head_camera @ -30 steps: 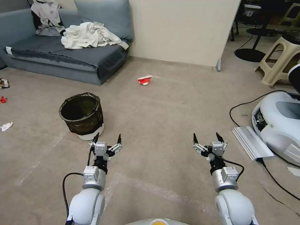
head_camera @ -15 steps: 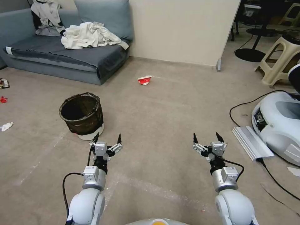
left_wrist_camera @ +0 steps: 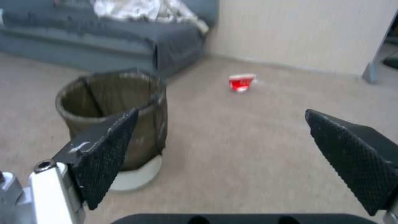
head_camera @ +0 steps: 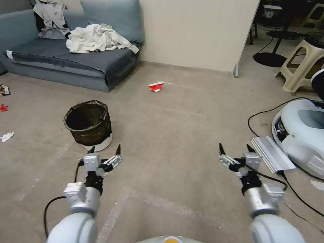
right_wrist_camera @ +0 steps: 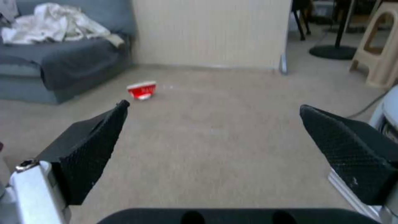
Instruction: Pick up the trash can from the floor.
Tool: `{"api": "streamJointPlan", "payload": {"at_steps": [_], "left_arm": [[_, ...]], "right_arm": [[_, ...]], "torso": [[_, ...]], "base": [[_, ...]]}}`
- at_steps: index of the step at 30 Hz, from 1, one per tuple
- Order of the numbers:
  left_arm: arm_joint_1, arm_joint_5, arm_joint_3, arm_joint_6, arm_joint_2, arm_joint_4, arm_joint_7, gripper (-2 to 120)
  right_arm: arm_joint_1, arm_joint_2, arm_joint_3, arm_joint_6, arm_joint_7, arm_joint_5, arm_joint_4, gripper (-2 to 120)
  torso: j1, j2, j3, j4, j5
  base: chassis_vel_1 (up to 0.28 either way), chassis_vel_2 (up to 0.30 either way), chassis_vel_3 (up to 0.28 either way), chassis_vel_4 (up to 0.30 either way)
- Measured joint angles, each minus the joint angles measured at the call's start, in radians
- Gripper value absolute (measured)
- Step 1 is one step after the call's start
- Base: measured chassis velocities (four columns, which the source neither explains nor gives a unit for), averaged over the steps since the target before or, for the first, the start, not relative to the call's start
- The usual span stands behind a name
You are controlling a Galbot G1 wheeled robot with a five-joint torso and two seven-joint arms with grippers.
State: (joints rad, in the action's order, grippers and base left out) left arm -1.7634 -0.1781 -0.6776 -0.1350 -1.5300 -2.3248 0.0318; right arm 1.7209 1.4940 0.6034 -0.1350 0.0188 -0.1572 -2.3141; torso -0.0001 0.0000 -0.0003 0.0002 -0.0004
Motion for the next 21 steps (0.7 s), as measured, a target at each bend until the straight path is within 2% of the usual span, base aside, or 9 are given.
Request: {"api": "streamJointPlan", "payload": {"at_steps": [3,7,21], "left_arm": [[-0.002,0.002,-0.004,0.048,0.001,0.029,0.026,100],[-0.002,0.003,-0.004,0.074,-0.001,0.051,0.032,100],[0.002,0.003,-0.010,0.083,-0.006,0.059,0.030,100]], "right_arm": [[-0.003,-0.005,-0.002,0.038,-0.005,-0.007,0.018,100],[-0.005,-0.008,-0.009,0.063,-0.009,-0.010,0.031,100],[-0.018,-0.021,-0.015,0.101,-0.013,-0.025,0.054,100]], "torso": [[0.000,0.000,0.000,-0.0005,0.0003],[0.000,0.000,0.000,-0.0003,0.0004],[0.000,0.000,0.000,-0.0003,0.0004]], "base": [[0.000,0.000,0.000,0.000],[0.000,0.000,0.000,0.000],[0.000,0.000,0.000,0.000]]}}
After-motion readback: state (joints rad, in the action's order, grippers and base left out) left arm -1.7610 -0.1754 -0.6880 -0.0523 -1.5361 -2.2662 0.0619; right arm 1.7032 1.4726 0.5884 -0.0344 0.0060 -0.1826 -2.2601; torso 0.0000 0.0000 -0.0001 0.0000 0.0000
